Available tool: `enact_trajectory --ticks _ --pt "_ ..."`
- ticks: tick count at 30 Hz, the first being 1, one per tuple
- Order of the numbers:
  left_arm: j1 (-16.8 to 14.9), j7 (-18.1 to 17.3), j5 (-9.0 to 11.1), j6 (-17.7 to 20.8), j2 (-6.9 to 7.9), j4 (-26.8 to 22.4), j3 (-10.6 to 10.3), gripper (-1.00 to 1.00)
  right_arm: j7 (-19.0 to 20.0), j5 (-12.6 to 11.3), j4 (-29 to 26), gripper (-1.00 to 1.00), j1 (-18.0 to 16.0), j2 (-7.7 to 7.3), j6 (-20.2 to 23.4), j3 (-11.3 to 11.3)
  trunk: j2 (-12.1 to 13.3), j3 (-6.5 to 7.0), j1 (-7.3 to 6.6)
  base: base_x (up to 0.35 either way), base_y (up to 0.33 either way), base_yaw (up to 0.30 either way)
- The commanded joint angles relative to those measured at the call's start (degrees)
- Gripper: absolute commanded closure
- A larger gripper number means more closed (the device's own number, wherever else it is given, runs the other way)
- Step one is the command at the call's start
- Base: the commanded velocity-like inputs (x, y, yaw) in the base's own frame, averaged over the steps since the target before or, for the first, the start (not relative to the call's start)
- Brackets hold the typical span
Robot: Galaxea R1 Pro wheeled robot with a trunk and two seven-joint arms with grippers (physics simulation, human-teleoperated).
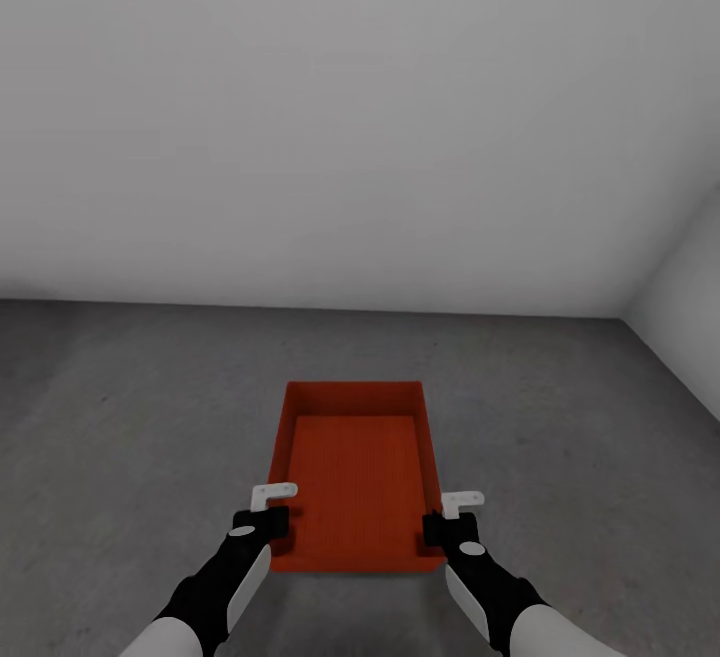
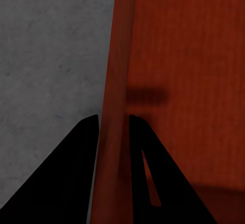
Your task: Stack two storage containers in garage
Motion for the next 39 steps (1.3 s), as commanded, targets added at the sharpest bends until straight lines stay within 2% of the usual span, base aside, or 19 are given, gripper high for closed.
enact_trajectory --ticks 1,15,24,39 --pt "-0.03 4.54 -0.94 -2.38 1.46 -0.27 1.52 1.0 -0.59 -0.96 0.19 1.0 -0.05 -0.16 -0.36 -0.88 -0.44 -0.23 0.22 0.0 0.0 0.0" --pt "-0.03 4.54 -0.89 -2.35 1.46 -0.27 1.52 1.0 -0.59 -0.95 0.14 1.0 -0.05 -0.16 -0.38 -0.89 -6.05 -2.74 3.29 0.0 0.0 0.0" --pt "-0.03 4.57 -0.99 -2.35 1.46 -0.27 1.52 1.0 -0.59 -0.94 0.16 1.0 -0.05 -0.16 -0.35 -0.93 -6.05 -2.86 3.29 0.0 0.0 0.0" --pt "-0.03 4.62 -1.02 -2.37 1.46 -0.28 1.52 1.0 -0.59 -0.94 0.12 1.0 -0.05 -0.16 -0.35 -0.93 -6.05 -4.17 3.29 0.0 0.0 0.0"
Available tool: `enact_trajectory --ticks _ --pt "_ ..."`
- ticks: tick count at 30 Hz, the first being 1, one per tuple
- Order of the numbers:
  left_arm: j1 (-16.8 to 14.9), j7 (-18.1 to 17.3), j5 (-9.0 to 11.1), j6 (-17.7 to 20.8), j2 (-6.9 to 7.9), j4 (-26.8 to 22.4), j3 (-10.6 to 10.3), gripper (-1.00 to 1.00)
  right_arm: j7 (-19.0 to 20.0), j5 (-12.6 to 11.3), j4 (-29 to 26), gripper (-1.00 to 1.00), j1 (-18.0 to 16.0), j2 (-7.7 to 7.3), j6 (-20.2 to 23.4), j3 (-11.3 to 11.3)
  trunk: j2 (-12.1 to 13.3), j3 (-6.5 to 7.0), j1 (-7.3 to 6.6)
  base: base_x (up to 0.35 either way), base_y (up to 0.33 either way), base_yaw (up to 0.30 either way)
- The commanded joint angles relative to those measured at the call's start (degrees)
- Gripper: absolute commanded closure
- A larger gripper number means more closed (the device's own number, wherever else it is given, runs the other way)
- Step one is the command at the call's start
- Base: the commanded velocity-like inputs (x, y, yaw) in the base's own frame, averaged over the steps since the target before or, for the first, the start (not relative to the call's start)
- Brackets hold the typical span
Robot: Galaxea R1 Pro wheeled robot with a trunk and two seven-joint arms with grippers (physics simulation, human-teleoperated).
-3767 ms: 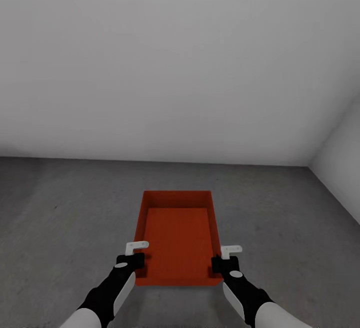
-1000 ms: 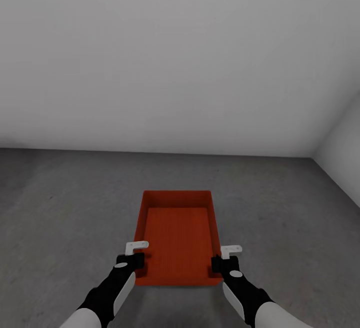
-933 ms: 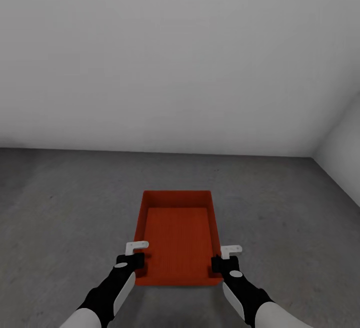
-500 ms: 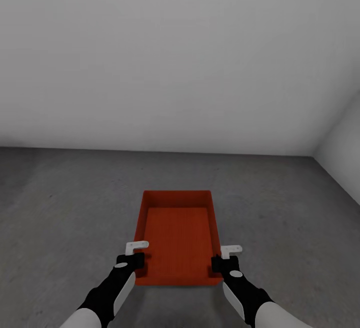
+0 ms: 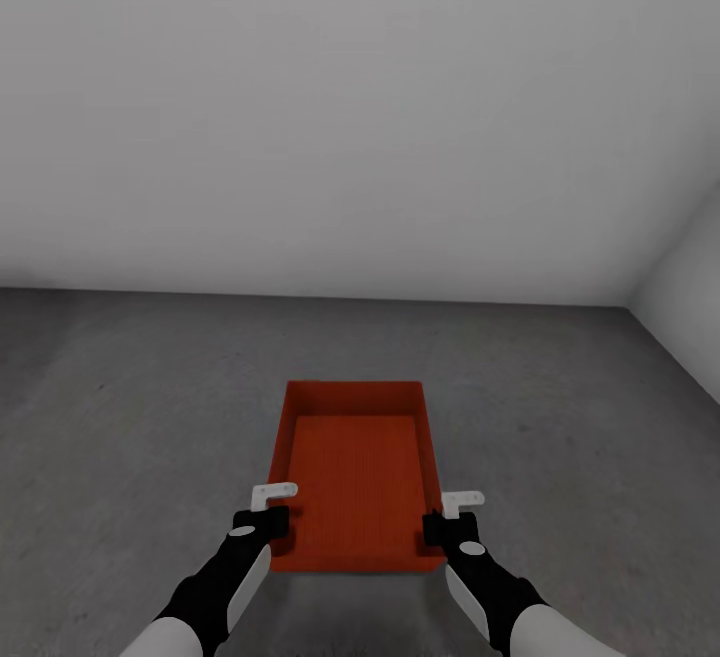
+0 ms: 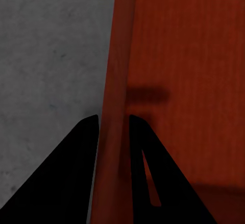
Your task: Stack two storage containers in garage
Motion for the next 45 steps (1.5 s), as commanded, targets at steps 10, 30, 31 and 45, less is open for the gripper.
enact_trajectory --ticks 10,30,31,45 --pt "-0.03 4.64 -0.95 -2.31 1.5 -0.26 1.45 1.0 -0.78 -1.0 0.19 1.0 -0.05 -0.13 -0.28 -0.91 -0.82 -0.93 0.43 0.0 0.0 0.0" --pt "-0.03 4.55 -0.95 -2.3 1.5 -0.29 1.45 1.0 -1.82 -1.02 0.19 1.0 -0.05 -0.1 -0.36 -0.88 -3.23 -2.01 1.75 0.0 0.0 0.0" --pt "-0.03 4.55 -0.95 -2.31 1.5 -0.3 1.45 1.0 -1.82 -1.02 0.19 1.0 -0.05 -0.11 -0.36 -0.89 -3.23 -2.01 1.75 0.0 0.0 0.0" --pt "-0.03 4.55 -0.95 -2.31 1.44 -0.26 1.45 1.0 -1.82 -0.98 0.2 1.0 -0.05 -0.13 -0.43 -0.82 -3.23 -2.01 1.75 0.0 0.0 0.0"
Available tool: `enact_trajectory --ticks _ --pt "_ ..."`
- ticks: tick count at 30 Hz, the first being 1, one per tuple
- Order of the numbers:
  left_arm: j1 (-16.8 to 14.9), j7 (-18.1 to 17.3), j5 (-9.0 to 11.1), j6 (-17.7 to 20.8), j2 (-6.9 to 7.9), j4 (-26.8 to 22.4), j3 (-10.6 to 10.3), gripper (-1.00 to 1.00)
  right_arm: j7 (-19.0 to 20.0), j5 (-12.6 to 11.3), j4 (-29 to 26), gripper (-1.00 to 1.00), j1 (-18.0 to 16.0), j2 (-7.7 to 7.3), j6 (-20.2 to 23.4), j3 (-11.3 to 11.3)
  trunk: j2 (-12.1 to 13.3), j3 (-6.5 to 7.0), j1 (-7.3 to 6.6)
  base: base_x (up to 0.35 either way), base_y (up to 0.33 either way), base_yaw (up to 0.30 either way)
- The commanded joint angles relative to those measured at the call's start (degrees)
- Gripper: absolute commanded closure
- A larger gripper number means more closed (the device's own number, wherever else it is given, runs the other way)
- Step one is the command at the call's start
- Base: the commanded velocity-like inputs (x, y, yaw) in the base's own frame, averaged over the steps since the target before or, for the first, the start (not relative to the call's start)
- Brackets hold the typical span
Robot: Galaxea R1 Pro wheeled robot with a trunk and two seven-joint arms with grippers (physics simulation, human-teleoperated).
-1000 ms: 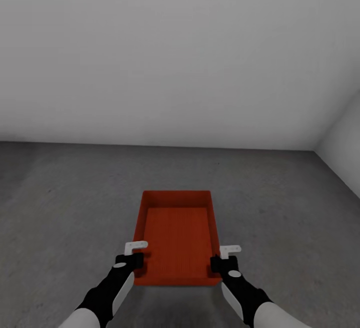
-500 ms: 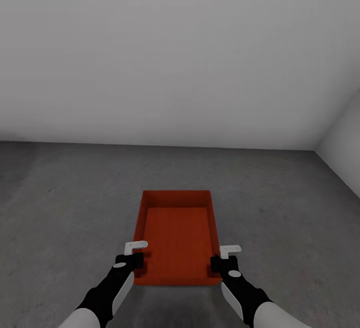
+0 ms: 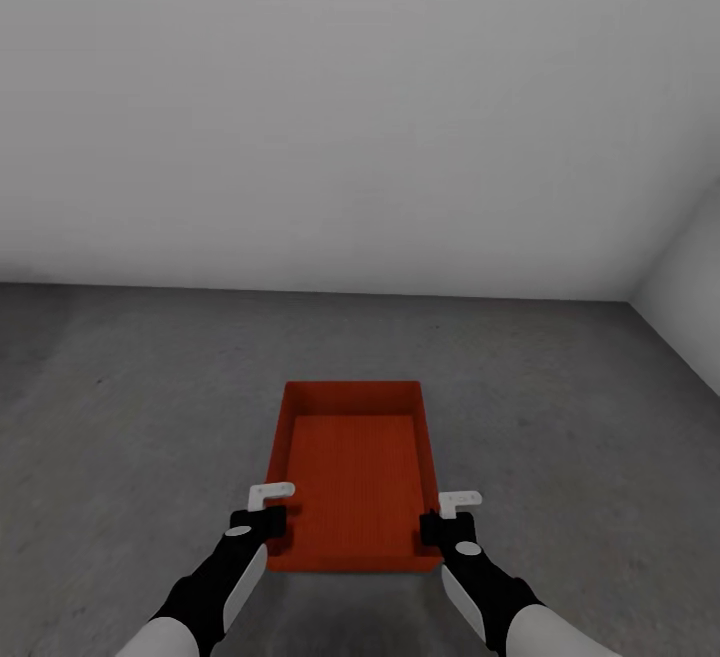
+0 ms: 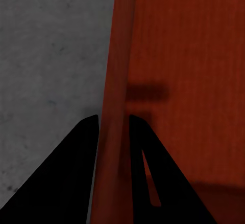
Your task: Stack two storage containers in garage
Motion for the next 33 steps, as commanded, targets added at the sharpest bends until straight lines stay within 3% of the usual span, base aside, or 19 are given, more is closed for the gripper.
enact_trajectory --ticks 1,4,14,22,33 --pt "-0.03 5.52 -0.9 -2.2 0.8 -0.27 1.13 1.0 -0.84 -1.08 0.19 1.0 -0.04 -0.8 -0.37 -1.01 -0.02 -0.04 -0.01 0.0 0.0 0.0" --pt "-0.03 5.52 -0.9 -2.18 0.78 -0.27 1.13 1.0 -0.84 -1.06 0.19 1.0 -0.04 -0.8 -0.38 -1.01 -0.02 -0.04 -0.01 0.0 0.0 0.0" --pt "-0.03 5.52 -0.82 -2.17 0.78 -0.27 1.13 1.0 -0.84 -1.06 0.18 1.0 -0.04 -0.8 -0.38 -1.01 -4.03 -1.84 2.19 0.0 0.0 0.0" --pt "-0.03 5.52 -0.82 -2.15 0.78 -0.28 1.13 1.0 -0.84 -1.06 0.18 1.0 -0.04 -0.8 -0.38 -1.01 -4.03 -1.84 2.19 0.0 0.0 0.0" --pt "-0.03 5.52 -0.82 -2.13 0.78 -0.27 1.13 1.0 -0.84 -1.06 0.21 1.0 -0.04 -0.8 -0.38 -1.01 -8.44 -3.81 4.6 0.0 0.0 0.0"
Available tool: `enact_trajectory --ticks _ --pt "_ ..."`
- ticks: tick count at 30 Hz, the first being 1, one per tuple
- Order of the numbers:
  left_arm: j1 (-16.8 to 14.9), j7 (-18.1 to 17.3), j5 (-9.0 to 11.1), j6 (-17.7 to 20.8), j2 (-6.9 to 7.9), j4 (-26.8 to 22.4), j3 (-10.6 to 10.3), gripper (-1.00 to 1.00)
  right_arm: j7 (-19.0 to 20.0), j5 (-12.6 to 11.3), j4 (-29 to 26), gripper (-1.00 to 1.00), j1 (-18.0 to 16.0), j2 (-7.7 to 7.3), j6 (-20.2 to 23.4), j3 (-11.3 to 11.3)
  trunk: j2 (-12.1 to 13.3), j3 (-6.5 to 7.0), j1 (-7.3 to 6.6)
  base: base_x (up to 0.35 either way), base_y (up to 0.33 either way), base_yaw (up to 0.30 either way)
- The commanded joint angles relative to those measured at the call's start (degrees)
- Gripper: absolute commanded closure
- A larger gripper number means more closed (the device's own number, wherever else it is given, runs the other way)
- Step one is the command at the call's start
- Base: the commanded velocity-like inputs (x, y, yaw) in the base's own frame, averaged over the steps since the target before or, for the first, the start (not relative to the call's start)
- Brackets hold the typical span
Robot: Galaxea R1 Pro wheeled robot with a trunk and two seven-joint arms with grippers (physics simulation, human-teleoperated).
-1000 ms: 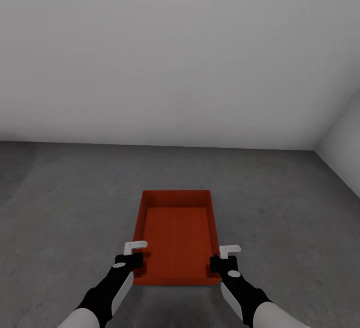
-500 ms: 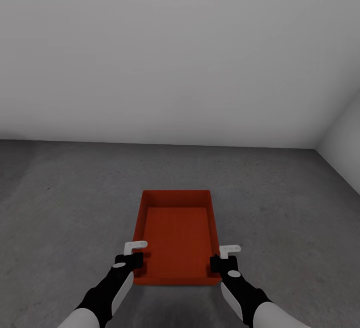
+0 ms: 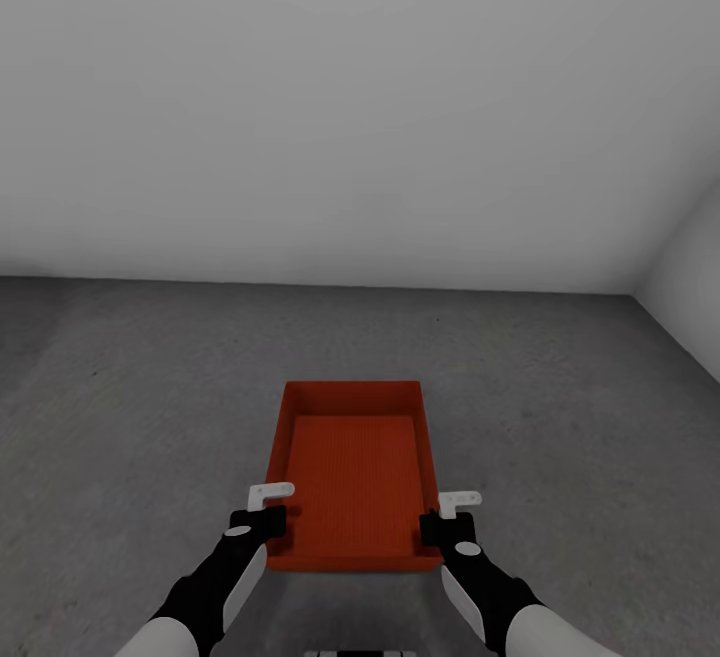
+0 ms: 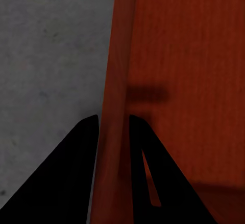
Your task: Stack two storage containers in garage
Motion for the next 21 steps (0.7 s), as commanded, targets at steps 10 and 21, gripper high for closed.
enact_trajectory --ticks 10,21 --pt "-0.03 5.55 -0.9 -2.2 0.71 -0.28 1.22 1.0 -0.77 -0.97 0.13 1.0 -0.05 -0.85 -0.34 -1.06 -4.04 -1.84 2.19 0.0 0.0 0.0" --pt "-0.03 5.55 -0.9 -2.21 0.71 -0.3 1.22 1.0 -0.77 -0.97 0.16 1.0 -0.05 -0.85 -0.33 -1.06 -7.25 -3.28 3.95 0.0 0.0 0.0"
